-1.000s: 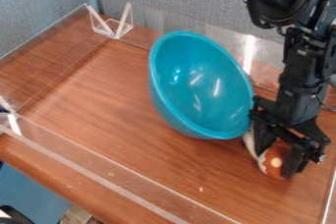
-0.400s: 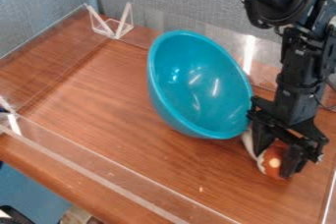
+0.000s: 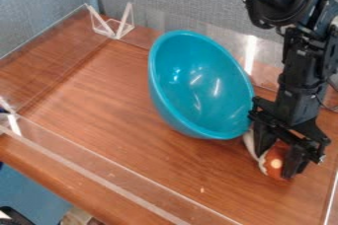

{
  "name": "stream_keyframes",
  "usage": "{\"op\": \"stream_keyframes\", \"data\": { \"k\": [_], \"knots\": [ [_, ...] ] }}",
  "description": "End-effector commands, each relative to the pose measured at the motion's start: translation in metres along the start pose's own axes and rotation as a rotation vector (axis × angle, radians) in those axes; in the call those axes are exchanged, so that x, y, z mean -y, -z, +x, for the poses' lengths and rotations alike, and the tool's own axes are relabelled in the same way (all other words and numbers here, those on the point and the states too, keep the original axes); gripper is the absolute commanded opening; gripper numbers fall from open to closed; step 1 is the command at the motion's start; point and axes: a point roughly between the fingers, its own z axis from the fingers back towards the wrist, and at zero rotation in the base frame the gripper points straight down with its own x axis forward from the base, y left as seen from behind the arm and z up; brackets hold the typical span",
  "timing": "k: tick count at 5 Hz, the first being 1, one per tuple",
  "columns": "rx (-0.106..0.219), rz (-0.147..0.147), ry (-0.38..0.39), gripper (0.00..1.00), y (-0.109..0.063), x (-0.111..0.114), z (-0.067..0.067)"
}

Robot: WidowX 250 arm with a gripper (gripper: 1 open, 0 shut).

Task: Remove the mushroom from inside the blue bowl and put it on the table

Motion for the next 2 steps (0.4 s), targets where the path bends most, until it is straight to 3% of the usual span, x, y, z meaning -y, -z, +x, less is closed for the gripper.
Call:
{"op": "stream_keyframes", "data": {
  "k": [1,2],
  "knots": [
    [-0.096,-0.011,-0.11,1.0,0.0173,-0.0281,-0.0245],
    [-0.103,-0.01,-0.115,1.0,0.0182,-0.0292,-0.0258]
  ]
}}
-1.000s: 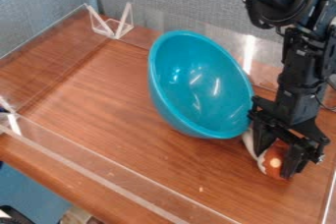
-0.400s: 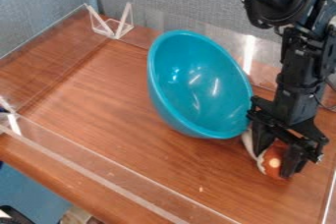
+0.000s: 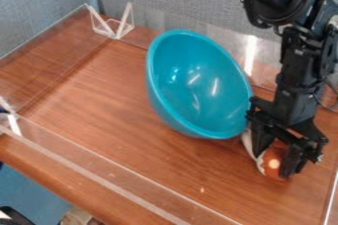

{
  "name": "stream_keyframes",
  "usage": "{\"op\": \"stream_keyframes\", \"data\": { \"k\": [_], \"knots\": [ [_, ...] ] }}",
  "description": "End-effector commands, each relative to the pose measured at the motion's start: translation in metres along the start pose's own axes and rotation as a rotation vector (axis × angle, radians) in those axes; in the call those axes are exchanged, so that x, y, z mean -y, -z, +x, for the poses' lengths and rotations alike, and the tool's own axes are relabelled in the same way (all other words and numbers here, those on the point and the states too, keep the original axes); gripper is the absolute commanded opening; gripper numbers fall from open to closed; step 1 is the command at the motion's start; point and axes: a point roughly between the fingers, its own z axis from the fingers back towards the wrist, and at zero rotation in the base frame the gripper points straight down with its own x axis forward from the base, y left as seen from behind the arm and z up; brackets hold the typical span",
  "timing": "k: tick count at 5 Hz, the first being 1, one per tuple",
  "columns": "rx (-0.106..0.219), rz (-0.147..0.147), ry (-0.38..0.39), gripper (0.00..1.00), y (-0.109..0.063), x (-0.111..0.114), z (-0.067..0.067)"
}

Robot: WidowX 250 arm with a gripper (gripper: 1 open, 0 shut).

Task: Remove the mushroom from inside the blue bowl and put it on the table

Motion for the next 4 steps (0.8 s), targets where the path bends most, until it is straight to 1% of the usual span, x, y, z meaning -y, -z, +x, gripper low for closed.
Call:
{"op": "stream_keyframes", "data": {
  "k": [1,2,3,4],
  "knots": [
    [-0.102,-0.006,-0.106,1.0,0.019,-0.0283,-0.0243],
    [-0.109,-0.005,-0.11,0.0,0.0199,-0.0292,-0.0253],
    [-0.117,-0.004,-0.114,1.0,0.0214,-0.0299,-0.026],
    [-0.118,-0.008,-0.127,1.0,0.0209,-0.0317,-0.0292]
  ]
}}
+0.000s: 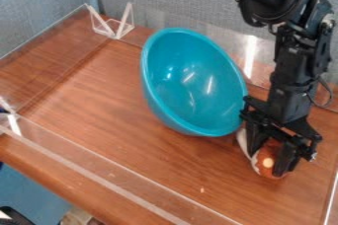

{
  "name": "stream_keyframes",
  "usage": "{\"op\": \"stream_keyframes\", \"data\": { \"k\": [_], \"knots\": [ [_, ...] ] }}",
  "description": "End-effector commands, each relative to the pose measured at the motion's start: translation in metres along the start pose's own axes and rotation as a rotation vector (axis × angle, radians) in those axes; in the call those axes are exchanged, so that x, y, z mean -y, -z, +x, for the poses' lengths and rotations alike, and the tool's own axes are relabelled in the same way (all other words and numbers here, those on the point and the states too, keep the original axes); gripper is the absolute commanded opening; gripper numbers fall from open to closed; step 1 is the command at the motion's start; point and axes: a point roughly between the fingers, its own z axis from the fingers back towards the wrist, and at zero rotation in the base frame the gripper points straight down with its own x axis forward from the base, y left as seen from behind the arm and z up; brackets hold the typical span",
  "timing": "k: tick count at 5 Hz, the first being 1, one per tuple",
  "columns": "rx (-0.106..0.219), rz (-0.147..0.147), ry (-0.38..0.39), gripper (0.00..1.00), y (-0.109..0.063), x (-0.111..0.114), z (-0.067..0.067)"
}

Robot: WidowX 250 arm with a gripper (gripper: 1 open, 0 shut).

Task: Remove the mushroom from inside the blue bowl and put it on the table

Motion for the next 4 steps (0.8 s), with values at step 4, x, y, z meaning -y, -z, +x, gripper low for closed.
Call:
{"op": "stream_keyframes", "data": {
  "k": [4],
  "knots": [
    [-0.11,-0.018,-0.138,1.0,0.0204,-0.0336,-0.0339]
  ]
}}
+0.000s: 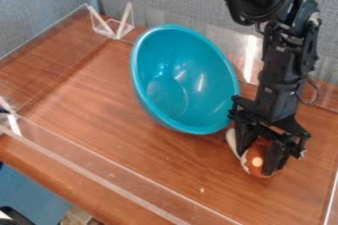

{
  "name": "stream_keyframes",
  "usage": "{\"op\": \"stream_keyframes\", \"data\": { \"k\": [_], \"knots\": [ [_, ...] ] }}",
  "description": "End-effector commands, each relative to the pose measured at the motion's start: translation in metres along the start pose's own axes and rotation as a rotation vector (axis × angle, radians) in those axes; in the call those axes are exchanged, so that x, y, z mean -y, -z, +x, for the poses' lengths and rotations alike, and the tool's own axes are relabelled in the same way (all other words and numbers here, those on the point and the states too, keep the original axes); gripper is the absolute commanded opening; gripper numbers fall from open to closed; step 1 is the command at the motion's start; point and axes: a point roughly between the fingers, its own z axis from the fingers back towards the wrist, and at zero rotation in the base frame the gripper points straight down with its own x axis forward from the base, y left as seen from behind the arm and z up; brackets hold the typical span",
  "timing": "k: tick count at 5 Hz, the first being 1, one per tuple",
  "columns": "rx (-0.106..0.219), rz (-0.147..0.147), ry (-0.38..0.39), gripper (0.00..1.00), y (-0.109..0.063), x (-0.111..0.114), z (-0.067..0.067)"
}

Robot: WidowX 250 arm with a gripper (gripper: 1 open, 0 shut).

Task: Remove the mushroom from inside the blue bowl and put it on the table

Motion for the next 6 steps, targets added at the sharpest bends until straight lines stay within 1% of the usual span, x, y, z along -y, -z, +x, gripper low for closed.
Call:
{"op": "stream_keyframes", "data": {
  "k": [1,6],
  "knots": [
    [-0.09,-0.006,-0.094,1.0,0.0188,-0.0259,-0.0233],
    [-0.103,-0.01,-0.113,1.0,0.0209,-0.0281,-0.0293]
  ]
}}
